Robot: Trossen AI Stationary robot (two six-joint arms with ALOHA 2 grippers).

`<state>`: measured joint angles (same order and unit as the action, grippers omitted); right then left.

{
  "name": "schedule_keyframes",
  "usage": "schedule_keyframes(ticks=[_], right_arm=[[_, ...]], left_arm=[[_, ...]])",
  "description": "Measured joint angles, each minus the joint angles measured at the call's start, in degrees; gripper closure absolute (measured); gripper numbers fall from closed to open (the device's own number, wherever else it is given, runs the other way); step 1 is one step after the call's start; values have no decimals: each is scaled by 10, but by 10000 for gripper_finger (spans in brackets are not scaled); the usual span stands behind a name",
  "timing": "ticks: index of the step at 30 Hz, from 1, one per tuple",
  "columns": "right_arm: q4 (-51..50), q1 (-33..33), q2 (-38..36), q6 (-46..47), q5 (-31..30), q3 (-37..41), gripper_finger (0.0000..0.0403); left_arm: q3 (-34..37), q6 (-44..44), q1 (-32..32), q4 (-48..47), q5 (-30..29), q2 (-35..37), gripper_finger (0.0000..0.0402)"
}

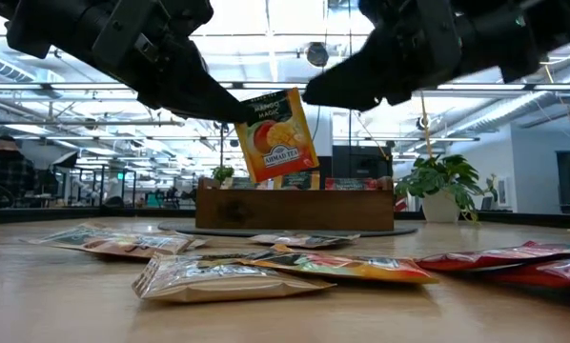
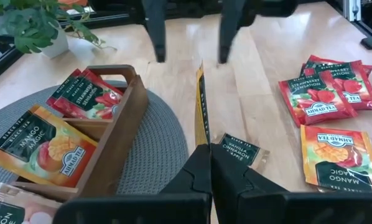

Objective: Pick & Place Tea
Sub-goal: Put the yellow tea bag into the middle section of the wooden organizer

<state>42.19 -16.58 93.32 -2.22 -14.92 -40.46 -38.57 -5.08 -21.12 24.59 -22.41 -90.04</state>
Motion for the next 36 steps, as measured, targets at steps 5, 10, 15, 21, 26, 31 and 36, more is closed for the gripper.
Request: schedule_keyframes(ticks=[5, 10, 15, 21, 26, 31, 36], right_arm=[[-86, 8, 17, 16, 33, -63, 235], [-138, 20, 32, 23, 48, -99, 237], [-140, 33, 32, 44, 73, -100, 268], [-140, 37, 32, 41, 107, -100, 348], [-154, 38, 37, 39, 107, -100, 387], [-123, 37, 61, 34, 108, -100, 387], [-99, 41, 79, 35, 107, -100, 378]], left_arm=[[0, -1, 0, -1, 0, 0, 401], [0, -3, 0, -5, -1, 0, 401], [0, -4, 0, -8, 0, 0, 401], [0, -4, 0, -8, 0, 0, 401], [0, -3, 0, -8, -1, 0, 401], [0, -2, 1, -6, -1, 0, 401], [0, -2, 1, -8, -1, 0, 401]])
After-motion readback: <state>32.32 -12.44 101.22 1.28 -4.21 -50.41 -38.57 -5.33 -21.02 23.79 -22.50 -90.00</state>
